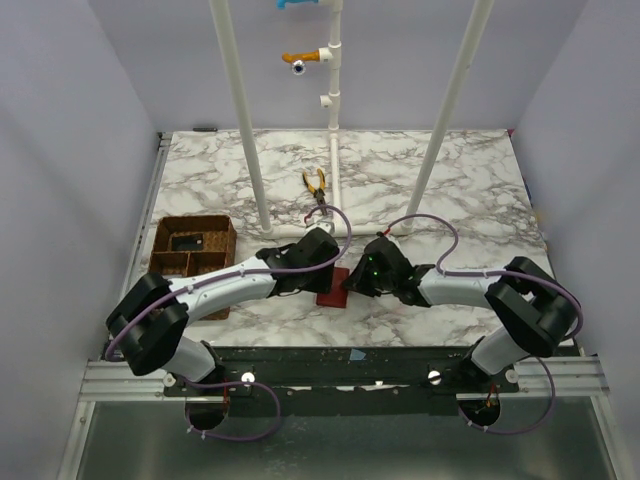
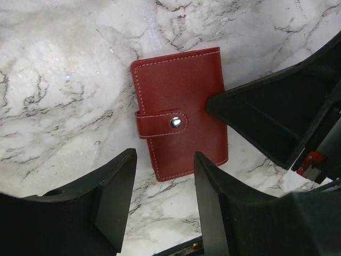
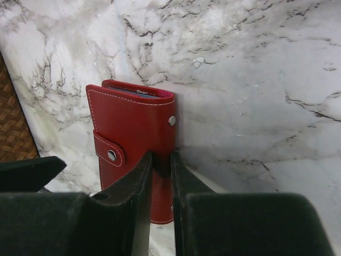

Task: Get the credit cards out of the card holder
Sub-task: Move the card holder to the center of the board.

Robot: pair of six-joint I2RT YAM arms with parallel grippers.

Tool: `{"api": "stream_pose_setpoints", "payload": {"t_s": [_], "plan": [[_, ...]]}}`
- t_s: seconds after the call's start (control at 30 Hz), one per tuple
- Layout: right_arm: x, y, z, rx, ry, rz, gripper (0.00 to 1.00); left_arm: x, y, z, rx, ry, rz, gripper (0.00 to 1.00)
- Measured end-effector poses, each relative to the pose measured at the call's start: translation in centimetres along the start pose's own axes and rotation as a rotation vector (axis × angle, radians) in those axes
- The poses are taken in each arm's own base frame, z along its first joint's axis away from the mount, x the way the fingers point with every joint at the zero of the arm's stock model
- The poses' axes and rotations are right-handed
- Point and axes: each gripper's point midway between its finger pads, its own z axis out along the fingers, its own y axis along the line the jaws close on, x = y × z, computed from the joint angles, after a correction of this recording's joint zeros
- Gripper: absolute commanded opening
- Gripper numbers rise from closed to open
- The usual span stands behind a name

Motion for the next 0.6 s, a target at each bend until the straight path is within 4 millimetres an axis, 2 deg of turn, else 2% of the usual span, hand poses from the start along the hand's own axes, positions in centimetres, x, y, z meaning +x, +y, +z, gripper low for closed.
{"api": "stream_pose_setpoints", "payload": {"t_s": [0.27, 0.6], "plan": [[0.3, 0.4, 0.1, -0.022, 0.015, 0.015, 0.12, 0.0, -0.8, 1.7, -0.033, 0.021, 0.022, 0.45], [0.4, 0.5, 0.1, -0.033, 0.015, 0.022, 0.08, 1.0, 0.0, 3.5, -0.094, 0.053, 0.041, 0.45]]}}
